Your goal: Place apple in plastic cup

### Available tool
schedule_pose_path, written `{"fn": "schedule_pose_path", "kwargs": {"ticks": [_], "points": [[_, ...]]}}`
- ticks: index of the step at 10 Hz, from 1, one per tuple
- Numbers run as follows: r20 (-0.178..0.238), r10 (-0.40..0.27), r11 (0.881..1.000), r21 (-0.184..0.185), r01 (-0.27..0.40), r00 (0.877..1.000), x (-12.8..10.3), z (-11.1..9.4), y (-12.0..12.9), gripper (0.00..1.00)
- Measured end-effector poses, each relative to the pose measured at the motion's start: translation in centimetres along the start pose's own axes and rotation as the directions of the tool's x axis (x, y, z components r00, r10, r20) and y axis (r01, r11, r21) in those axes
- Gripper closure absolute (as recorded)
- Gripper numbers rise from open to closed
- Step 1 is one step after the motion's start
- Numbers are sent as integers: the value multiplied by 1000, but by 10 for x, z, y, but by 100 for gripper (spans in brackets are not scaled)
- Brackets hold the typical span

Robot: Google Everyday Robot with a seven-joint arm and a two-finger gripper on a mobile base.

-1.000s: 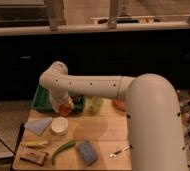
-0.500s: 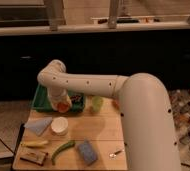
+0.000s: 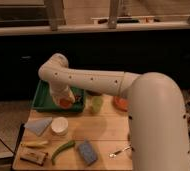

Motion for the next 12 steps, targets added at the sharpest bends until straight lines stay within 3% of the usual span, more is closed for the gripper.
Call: {"fn": "schedule_pose_path", "kwargs": {"ticks": [5,9,12], "points": [[-9,28,1000,3,-28,1000,21,-16,24,100],[-20,78,997,17,-78,997,38,-22,73,100],[-7,98,995,34,-98,995,44,-16,94,100]]}}
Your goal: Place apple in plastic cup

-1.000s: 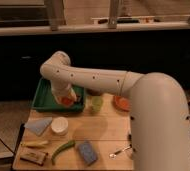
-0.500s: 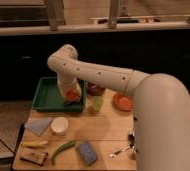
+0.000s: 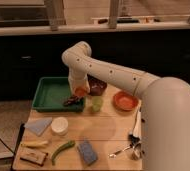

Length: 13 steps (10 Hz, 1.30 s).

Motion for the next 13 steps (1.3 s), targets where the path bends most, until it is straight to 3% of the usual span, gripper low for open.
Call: {"fn": "schedule_pose_path", "kwargs": {"ticks": [6,10,11,13], "points": [[36,16,1000,-2,-16,999,6,13,60,100],[54,20,1000,6,-20,998,8,26,79,100],[60,21,1000,8,-21,998,8,30,80,97],[73,34,999,11,-35,997,6,38,86,76]]}}
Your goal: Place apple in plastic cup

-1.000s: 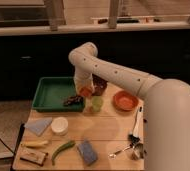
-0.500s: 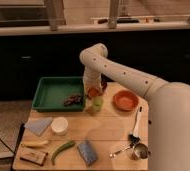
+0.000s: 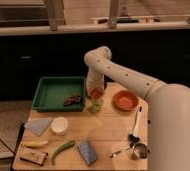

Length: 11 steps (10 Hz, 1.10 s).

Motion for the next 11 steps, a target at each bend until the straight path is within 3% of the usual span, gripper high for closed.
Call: {"fn": "schedule_pose_path", "kwargs": {"ticks": [2,3,5,6,11], "points": [[8,7,1000,1,-7,1000,-1,5,0,58],[11,12,1000,1,-12,1000,-3,6,1,44],[8,22,1000,4,-22,1000,-5,5,3,27],[4,27,1000,8,-27,1000,-5,3,4,23],[-23,47,999,25,-46,999,-9,-9,11,23]]}}
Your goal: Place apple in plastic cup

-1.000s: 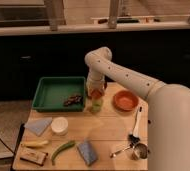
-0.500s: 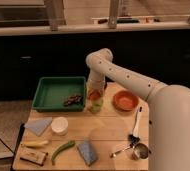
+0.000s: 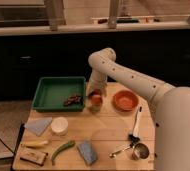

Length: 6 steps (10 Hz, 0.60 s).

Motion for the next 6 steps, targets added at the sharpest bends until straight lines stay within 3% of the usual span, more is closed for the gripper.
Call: {"fn": "schedule_pose_path", "kwargs": {"ticks": [6], "points": [[-37,0,1000,-7,0,999,-3,-14,4,23]]}}
